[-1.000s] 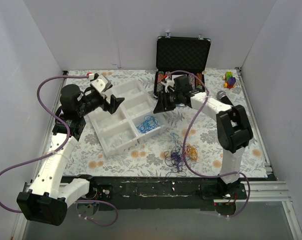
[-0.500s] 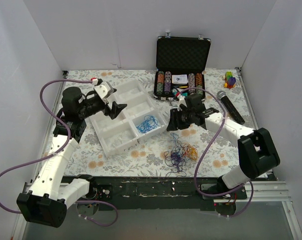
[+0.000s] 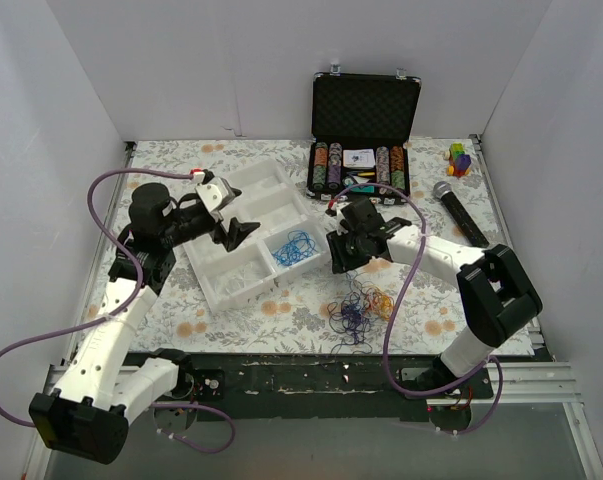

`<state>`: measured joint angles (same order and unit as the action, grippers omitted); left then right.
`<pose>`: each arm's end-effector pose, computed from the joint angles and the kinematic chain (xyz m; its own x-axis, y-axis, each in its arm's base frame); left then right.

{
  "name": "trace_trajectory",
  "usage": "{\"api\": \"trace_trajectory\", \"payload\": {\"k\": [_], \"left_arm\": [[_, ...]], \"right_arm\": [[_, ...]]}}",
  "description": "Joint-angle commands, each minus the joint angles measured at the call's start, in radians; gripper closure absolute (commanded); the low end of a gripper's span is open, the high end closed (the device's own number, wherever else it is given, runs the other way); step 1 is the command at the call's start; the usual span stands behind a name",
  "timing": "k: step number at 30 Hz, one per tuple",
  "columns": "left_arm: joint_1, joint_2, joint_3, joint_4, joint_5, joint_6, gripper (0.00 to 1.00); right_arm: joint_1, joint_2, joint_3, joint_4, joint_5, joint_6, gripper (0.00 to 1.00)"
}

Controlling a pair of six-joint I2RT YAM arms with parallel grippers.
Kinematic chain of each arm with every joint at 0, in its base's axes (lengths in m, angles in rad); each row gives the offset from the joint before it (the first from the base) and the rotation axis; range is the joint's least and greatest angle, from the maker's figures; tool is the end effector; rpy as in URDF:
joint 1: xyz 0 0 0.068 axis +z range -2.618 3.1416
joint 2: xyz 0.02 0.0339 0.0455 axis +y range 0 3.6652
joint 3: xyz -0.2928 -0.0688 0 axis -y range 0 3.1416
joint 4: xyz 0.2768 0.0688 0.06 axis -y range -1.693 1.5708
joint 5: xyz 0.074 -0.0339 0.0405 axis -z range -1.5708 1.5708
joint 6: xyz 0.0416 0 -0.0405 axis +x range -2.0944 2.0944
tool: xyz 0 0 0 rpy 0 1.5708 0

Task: Untangle the cables

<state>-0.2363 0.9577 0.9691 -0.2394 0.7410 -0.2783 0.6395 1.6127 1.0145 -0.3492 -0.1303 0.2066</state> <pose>0.2166 -0.0811 0.3925 -0.4344 -0.1039 -0.8947 0.7204 0.5562 -0.4143 0.2873 0.2204 0.2062 -0.7715 -0.3203 -0.5497 -0.5051 0.8338 0.2230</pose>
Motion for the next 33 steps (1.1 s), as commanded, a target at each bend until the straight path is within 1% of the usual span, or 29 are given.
{"api": "trace_trajectory", "payload": {"k": [1, 4, 8, 9, 11, 14, 17, 22, 26, 29, 33], "left_arm": [[-0.005, -0.042, -0.015, -0.014, 0.006, 0.004, 0.22], [-0.004, -0.054, -0.027, -0.014, 0.003, -0.002, 0.22], [-0.003, -0.07, -0.038, -0.014, -0.009, -0.009, 0.22], [-0.003, -0.077, -0.04, -0.014, -0.012, -0.009, 0.22], [-0.003, -0.085, -0.046, -0.015, -0.017, -0.012, 0.21], [-0.003, -0.097, -0.05, -0.014, -0.022, -0.015, 0.21], [-0.004, -0.106, -0.061, -0.014, -0.023, -0.021, 0.21], [-0.005, -0.122, -0.07, -0.011, -0.032, -0.03, 0.21], [-0.004, -0.134, -0.081, -0.005, -0.037, -0.035, 0.21], [-0.004, -0.14, -0.09, 0.0, -0.037, -0.039, 0.21], [-0.003, -0.148, -0.107, 0.005, -0.032, -0.042, 0.21]], "right_arm": [[0.049, -0.003, 0.047, -0.05, 0.156, -0.041, 0.56], [0.072, -0.016, 0.044, -0.063, 0.211, -0.05, 0.57], [0.075, -0.022, 0.035, -0.065, 0.215, -0.056, 0.62], [0.078, -0.023, 0.035, -0.065, 0.213, -0.058, 0.64], [0.083, -0.027, 0.035, -0.07, 0.218, -0.061, 0.72], [0.089, -0.036, 0.035, -0.071, 0.233, -0.061, 0.89], [0.095, -0.048, 0.036, -0.065, 0.261, -0.061, 0.99], [0.097, -0.082, 0.042, -0.054, 0.307, -0.065, 0.99], [0.097, -0.164, 0.044, -0.03, 0.334, -0.068, 0.99], [0.097, -0.232, 0.042, 0.004, 0.328, -0.075, 0.99], [0.097, -0.335, 0.039, 0.065, 0.276, -0.075, 0.99]]}}
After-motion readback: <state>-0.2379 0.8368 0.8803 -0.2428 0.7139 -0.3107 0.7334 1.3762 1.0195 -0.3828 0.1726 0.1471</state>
